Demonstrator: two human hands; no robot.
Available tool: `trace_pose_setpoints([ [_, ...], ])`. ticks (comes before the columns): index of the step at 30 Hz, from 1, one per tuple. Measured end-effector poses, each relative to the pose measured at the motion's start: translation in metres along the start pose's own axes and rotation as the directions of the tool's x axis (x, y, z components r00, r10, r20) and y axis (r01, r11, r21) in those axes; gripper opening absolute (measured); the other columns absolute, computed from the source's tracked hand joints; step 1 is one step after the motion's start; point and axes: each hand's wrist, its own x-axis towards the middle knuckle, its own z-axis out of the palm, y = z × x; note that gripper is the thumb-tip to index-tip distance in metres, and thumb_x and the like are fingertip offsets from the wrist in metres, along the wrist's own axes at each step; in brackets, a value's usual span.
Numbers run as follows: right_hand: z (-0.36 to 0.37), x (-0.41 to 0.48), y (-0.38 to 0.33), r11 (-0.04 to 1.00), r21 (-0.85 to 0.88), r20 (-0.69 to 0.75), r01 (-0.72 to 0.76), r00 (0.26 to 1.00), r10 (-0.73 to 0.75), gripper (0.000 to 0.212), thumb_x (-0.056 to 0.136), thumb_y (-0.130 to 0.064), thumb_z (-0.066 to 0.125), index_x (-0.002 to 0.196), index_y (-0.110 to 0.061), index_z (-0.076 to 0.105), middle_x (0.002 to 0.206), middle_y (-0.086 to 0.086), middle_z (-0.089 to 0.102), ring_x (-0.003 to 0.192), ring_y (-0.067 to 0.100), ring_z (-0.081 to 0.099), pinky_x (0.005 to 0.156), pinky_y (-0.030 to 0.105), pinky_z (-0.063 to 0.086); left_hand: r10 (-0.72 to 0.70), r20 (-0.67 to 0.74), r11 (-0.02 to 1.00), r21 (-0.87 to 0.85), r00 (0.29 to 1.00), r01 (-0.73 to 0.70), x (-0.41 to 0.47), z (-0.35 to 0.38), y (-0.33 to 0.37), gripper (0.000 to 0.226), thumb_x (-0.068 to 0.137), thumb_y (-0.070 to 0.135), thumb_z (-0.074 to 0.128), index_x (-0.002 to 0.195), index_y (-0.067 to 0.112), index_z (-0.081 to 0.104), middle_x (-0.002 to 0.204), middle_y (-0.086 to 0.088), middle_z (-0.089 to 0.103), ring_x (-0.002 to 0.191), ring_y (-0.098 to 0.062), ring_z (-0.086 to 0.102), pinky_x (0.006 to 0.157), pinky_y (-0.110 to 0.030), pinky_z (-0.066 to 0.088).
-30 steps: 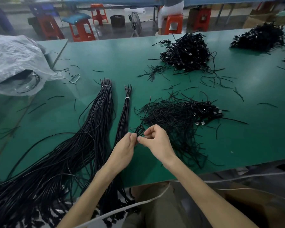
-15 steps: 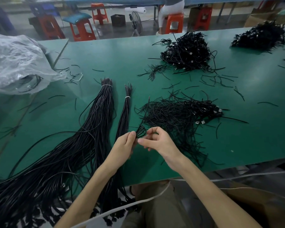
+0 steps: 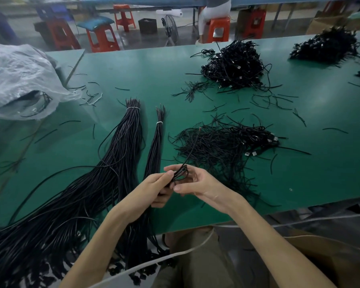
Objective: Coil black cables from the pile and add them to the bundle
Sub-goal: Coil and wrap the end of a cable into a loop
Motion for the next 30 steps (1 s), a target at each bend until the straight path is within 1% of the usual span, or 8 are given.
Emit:
trace_pose_setpoints([
  [5, 0.004, 0.001, 0.001, 0.958, -0.284, -0.200, 0.031, 0.975, -0.091, 0.036, 0.079, -0.033, 0.088, 0.108, -0.020, 0.072, 0.107, -0.001, 0.075, 0.106, 0.020, 0.068, 0.104, 0.044, 0.049, -0.027, -0.003, 0.999, -0.025, 1.000, 0.026, -0.004, -0.004, 0.001, 0.042, 0.107, 0.048, 0.044, 0.077, 0.022, 0.055, 0.067, 0.005, 0.030, 0.052, -0.012, 0.021, 0.045, -0.021, 0.023],
  [8, 0.008, 0.002, 0.001, 0.942, -0.327, -0.228, 0.073, 0.961, -0.154, 0.025, 0.080, -0.027, 0.087, 0.097, -0.016, 0.072, 0.097, 0.001, 0.076, 0.095, 0.022, 0.068, 0.093, 0.036, 0.052, -0.058, -0.024, 0.996, -0.072, 0.998, 0.056, -0.002, -0.004, 0.002, 0.044, 0.109, 0.042, 0.043, 0.072, 0.024, 0.056, 0.065, 0.005, 0.030, 0.050, -0.012, 0.020, 0.044, -0.021, 0.022],
  [11, 0.014, 0.004, 0.001, 0.930, -0.357, -0.275, 0.091, 0.941, -0.198, 0.020, 0.081, -0.021, 0.085, 0.089, -0.014, 0.069, 0.089, 0.005, 0.075, 0.080, 0.021, 0.065, 0.077, 0.042, 0.053, -0.085, -0.086, 0.992, -0.098, 0.993, 0.076, 0.001, -0.003, 0.000, 0.047, 0.108, 0.039, 0.042, 0.066, 0.026, 0.057, 0.062, 0.007, 0.031, 0.047, -0.010, 0.020, 0.041, -0.021, 0.021],
  [16, 0.024, 0.006, 0.008, 0.921, -0.379, -0.363, 0.090, 0.901, -0.237, 0.016, 0.089, -0.012, 0.078, 0.082, -0.015, 0.064, 0.076, 0.005, 0.071, 0.068, 0.017, 0.066, 0.064, 0.037, 0.054, -0.088, -0.225, 0.994, -0.080, 0.970, 0.071, 0.006, 0.003, -0.001, 0.037, 0.089, 0.047, 0.045, 0.060, 0.026, 0.052, 0.059, 0.005, 0.027, 0.044, -0.012, 0.021, 0.039, -0.024, 0.020],
  [20, 0.030, 0.007, 0.015, 0.892, -0.449, -0.412, 0.053, 0.874, -0.259, 0.018, 0.095, -0.014, 0.072, 0.082, -0.021, 0.061, 0.075, -0.004, 0.068, 0.068, 0.006, 0.062, 0.065, 0.022, 0.048, -0.108, -0.241, 0.990, -0.109, 0.965, 0.083, 0.005, 0.007, -0.004, 0.044, 0.101, 0.044, 0.043, 0.064, 0.023, 0.054, 0.061, 0.002, 0.026, 0.046, -0.013, 0.022, 0.041, -0.025, 0.021],
  [25, 0.024, 0.004, 0.012, 0.791, -0.610, -0.436, 0.050, 0.813, -0.387, 0.026, 0.099, -0.001, 0.061, 0.082, -0.018, 0.051, 0.084, -0.007, 0.056, 0.078, 0.003, 0.055, 0.072, 0.015, 0.043, -0.061, -0.167, 0.992, 0.102, 0.984, 0.078, -0.006, 0.006, 0.005, 0.059, 0.110, 0.043, 0.040, 0.084, 0.007, 0.079, 0.067, -0.015, 0.063, 0.052, -0.016, 0.051, 0.048, -0.027, 0.045],
  [27, 0.019, 0.003, 0.008, 0.705, -0.708, -0.400, 0.044, 0.798, -0.451, 0.027, 0.098, 0.005, 0.058, 0.084, -0.017, 0.049, 0.089, -0.007, 0.053, 0.085, -0.001, 0.055, 0.075, 0.012, 0.043, -0.021, -0.140, 0.990, 0.133, 0.990, 0.040, -0.010, 0.005, 0.009, 0.050, 0.107, 0.040, 0.047, 0.096, 0.002, 0.078, 0.082, -0.022, 0.070, 0.064, -0.021, 0.062, 0.056, -0.032, 0.054],
  [30, 0.016, 0.005, 0.003, 0.603, -0.796, -0.341, 0.047, 0.789, -0.512, 0.027, 0.097, 0.007, 0.058, 0.086, -0.015, 0.048, 0.090, -0.010, 0.049, 0.084, 0.001, 0.055, 0.073, 0.016, 0.044, 0.104, -0.157, 0.992, 0.088, 0.982, -0.091, -0.017, 0.005, 0.013, 0.025, 0.104, 0.020, 0.056, 0.120, 0.002, 0.062, 0.087, -0.015, 0.072, 0.073, -0.028, 0.070, 0.065, -0.038, 0.060],
])
